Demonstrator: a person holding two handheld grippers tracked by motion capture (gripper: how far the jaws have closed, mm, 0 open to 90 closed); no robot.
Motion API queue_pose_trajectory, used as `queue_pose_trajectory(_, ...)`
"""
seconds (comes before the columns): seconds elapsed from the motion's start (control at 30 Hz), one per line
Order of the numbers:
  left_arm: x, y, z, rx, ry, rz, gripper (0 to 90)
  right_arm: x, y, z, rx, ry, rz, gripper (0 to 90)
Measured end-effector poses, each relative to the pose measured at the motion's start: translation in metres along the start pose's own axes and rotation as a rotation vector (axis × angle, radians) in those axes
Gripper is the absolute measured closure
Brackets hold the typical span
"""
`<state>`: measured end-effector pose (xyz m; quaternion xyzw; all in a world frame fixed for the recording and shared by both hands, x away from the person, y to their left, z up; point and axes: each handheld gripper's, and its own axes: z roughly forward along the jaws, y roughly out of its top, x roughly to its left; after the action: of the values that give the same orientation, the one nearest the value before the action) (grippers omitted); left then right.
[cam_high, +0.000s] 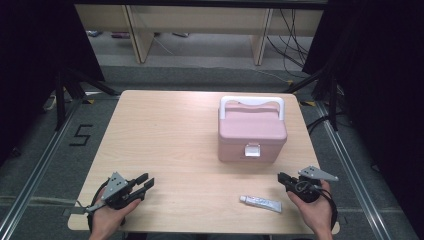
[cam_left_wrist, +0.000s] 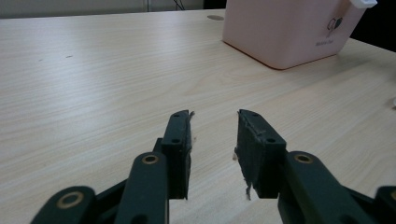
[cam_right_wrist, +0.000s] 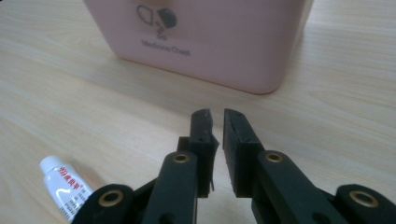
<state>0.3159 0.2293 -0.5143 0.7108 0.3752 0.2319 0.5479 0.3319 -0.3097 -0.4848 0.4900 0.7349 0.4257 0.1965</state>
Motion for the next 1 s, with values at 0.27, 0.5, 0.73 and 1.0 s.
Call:
queue_pose_trajectory(0.27,-0.004,0.012,0.018,0.042,-0.029,-0.071,82.2,-0.018,0.013,-0.008,-0.029,-0.047,0.040,90.0)
queue_pose_trajectory(0.5,-0.013,0.040,0.043,0.025,-0.089,0.006,88.6,-0.032,0.026,-0.003,-0.036,-0.093,0.038,90.0)
queue_pose_trajectory(0.73,-0.027,0.069,0.086,0.037,-0.140,0.059,89.5,-0.043,0.048,0.007,-0.025,-0.103,0.057,90.0)
queue_pose_trajectory(1.0,-0.032,0.097,0.150,0.081,-0.155,0.068,89.4,-0.056,0.077,0.026,-0.004,-0.115,0.032,90.0)
